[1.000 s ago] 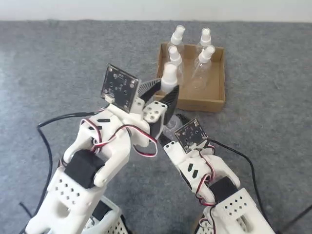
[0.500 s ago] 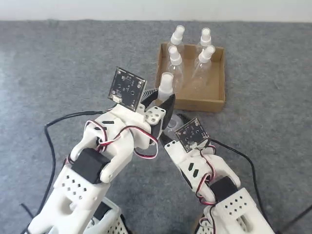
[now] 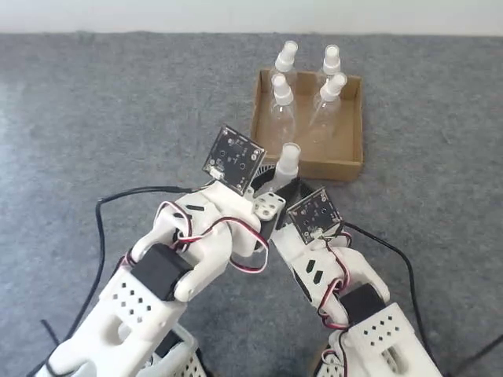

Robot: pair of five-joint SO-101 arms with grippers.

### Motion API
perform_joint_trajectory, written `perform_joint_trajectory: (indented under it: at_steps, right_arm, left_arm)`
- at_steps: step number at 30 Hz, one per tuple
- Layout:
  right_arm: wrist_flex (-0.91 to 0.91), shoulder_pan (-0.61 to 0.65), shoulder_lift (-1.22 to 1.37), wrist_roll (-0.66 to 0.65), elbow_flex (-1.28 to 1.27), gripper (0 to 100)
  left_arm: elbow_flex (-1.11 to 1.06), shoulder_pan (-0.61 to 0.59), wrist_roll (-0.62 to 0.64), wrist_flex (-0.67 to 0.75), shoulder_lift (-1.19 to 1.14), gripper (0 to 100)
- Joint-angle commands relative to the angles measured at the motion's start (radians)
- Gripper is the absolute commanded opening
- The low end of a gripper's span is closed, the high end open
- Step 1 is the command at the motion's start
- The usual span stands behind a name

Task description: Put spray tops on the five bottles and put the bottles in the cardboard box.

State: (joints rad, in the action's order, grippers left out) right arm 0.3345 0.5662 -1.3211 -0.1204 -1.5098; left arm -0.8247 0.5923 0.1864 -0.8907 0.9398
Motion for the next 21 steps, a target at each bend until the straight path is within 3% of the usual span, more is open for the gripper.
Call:
perform_joint_trajectory:
  at_steps: [1,11,16,21]
  right_arm:
    - [-0.028,-0.041,-0.027,-0.008,0.017,6.9]
    - [-0.031,-0.065,-0.027,-0.006,0.023,6.9]
    - [-0.03,-0.068,-0.027,-0.006,0.025,6.9]
    - [-0.036,-0.085,-0.027,-0.005,0.025,6.9]
  left_arm:
    - [0.01,0.005,0.005,-0.002,0.023,2]
    - [-0.076,0.006,0.005,0.064,0.023,3]
    - [-0.105,0.005,0.011,0.089,0.023,18]
    - [-0.097,0.008,0.069,0.074,0.023,23]
